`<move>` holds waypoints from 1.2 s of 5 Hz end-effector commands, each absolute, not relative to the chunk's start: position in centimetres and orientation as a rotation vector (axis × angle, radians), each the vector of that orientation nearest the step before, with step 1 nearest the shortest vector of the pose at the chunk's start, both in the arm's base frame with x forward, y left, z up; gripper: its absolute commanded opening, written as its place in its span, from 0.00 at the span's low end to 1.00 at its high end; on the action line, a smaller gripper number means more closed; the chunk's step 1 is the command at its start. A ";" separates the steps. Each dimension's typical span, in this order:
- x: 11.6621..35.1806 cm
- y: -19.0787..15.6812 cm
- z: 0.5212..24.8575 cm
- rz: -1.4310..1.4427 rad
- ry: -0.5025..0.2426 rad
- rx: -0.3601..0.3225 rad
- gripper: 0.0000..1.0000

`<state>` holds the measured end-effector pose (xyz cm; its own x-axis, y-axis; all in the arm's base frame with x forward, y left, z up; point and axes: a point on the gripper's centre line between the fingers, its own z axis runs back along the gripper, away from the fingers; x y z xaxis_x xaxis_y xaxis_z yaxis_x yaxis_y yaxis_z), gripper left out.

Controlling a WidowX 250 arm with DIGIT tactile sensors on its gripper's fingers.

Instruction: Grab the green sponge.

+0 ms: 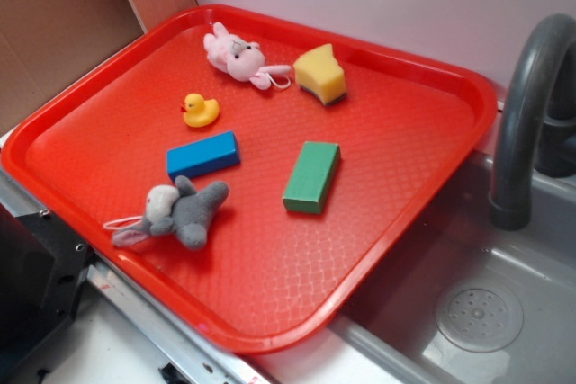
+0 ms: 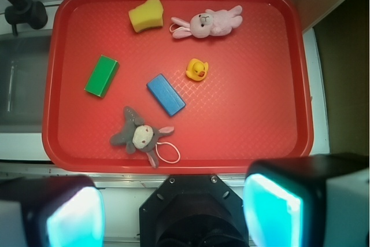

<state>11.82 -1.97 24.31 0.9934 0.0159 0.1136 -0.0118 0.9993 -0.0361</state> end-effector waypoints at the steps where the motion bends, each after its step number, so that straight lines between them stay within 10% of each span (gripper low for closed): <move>1: 11.8 -2.0 24.3 0.014 -0.114 -0.035 1.00; 3: 18.0 -6.9 22.9 0.226 -0.197 -0.090 1.00; 6: 25.8 -8.7 17.8 0.696 -0.333 0.000 1.00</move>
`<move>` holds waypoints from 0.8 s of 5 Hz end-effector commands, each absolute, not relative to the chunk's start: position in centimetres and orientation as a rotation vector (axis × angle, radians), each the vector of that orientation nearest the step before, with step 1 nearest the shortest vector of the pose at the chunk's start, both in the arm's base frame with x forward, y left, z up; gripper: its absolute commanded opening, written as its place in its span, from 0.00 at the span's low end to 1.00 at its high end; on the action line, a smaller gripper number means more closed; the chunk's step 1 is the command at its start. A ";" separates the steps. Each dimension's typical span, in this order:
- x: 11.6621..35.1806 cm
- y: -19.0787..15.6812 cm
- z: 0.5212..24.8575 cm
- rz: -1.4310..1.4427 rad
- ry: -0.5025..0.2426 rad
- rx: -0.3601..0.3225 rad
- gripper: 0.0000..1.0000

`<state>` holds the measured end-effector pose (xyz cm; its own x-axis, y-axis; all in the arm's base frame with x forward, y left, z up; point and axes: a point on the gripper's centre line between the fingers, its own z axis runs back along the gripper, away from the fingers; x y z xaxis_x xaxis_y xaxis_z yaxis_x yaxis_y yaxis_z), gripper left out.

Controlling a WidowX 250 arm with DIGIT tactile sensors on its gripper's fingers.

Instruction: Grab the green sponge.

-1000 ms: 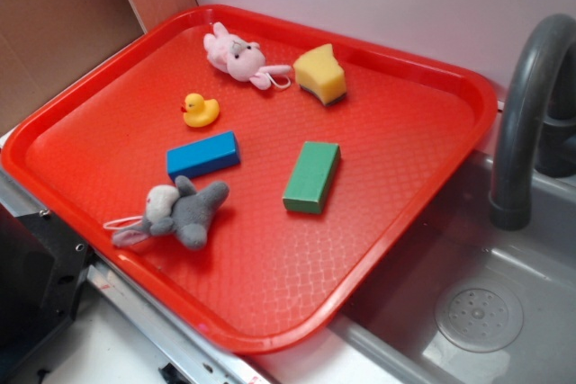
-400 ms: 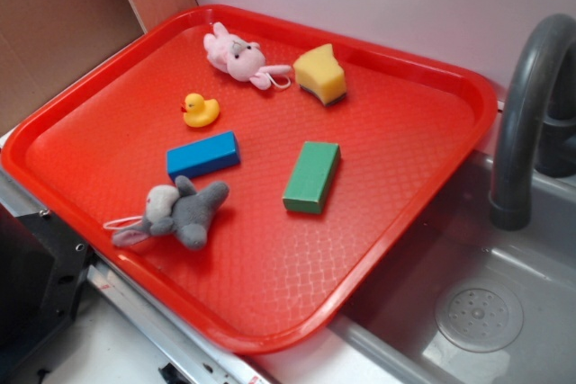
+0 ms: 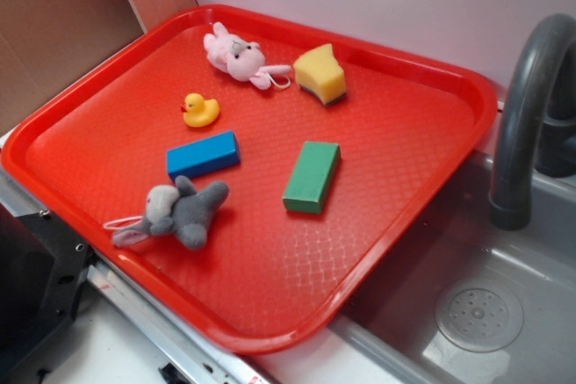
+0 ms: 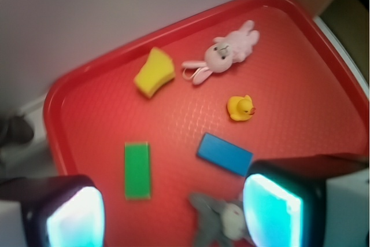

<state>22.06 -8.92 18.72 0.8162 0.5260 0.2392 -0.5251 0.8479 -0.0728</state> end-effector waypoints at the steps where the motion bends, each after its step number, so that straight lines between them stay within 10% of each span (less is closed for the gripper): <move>1: 28.5 -8.1 15.3 0.757 -0.362 0.029 1.00; 4: 33.7 -5.8 9.4 0.799 -0.342 0.006 1.00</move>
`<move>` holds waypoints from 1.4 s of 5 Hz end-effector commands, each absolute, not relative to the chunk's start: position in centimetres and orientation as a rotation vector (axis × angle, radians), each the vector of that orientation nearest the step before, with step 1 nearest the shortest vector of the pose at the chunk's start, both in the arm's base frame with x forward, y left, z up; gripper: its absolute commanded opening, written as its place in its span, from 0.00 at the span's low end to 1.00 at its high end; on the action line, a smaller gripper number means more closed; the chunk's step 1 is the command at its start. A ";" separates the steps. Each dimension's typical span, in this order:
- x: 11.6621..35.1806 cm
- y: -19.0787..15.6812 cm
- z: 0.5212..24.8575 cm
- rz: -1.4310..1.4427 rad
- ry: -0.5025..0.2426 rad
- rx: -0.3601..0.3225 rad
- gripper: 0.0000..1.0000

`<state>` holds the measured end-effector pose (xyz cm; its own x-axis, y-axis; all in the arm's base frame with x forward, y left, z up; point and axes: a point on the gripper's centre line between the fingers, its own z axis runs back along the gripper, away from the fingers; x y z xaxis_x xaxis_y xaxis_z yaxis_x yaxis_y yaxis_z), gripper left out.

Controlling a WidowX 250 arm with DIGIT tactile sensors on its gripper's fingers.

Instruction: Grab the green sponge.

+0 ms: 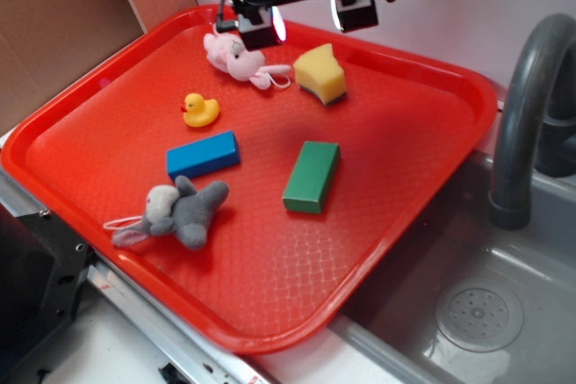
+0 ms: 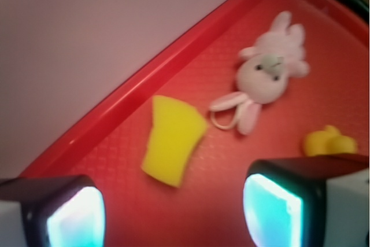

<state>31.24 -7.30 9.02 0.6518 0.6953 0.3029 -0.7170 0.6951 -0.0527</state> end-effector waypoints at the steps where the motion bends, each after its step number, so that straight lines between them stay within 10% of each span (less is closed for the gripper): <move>1: 34.3 -6.0 7.4 0.756 -0.301 -0.014 1.00; 5: 34.5 -3.8 5.4 0.779 -0.297 0.023 1.00; 6: 34.5 -2.4 5.3 0.821 -0.331 0.051 0.00; 7: 34.9 -2.1 5.1 0.813 -0.344 0.048 0.00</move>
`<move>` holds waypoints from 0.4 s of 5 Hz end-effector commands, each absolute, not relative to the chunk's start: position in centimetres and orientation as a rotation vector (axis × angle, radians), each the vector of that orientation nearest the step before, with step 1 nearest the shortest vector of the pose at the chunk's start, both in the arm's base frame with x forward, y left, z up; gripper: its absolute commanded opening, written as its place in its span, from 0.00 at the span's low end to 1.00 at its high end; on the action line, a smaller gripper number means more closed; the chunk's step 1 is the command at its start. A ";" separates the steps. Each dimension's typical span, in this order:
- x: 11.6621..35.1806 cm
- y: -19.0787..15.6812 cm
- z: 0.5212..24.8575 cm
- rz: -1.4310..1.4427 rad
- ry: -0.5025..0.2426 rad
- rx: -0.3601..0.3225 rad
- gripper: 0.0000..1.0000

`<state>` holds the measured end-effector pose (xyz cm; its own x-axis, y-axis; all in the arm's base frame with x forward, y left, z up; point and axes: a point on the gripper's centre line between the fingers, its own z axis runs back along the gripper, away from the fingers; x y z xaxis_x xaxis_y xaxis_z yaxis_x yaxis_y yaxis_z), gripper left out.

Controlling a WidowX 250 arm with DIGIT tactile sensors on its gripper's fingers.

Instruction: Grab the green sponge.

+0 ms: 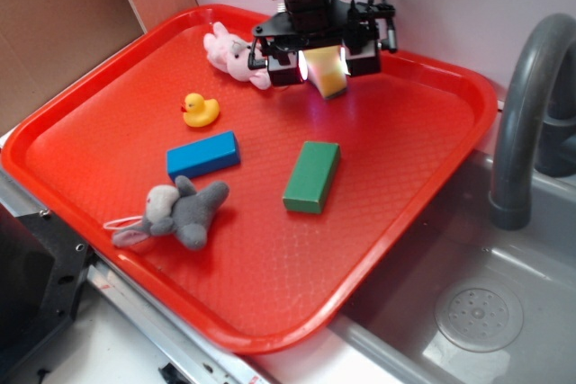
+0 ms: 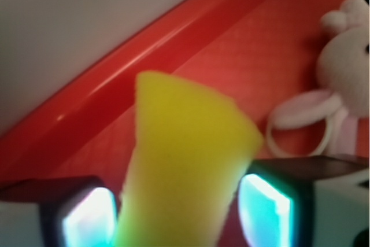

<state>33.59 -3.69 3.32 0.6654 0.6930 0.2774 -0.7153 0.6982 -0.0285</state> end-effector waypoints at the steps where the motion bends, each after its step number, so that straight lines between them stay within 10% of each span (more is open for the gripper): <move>1: 34.9 -2.0 4.8 0.776 -0.336 0.060 0.00; 2: 34.3 -3.1 5.1 0.627 -0.299 0.072 0.00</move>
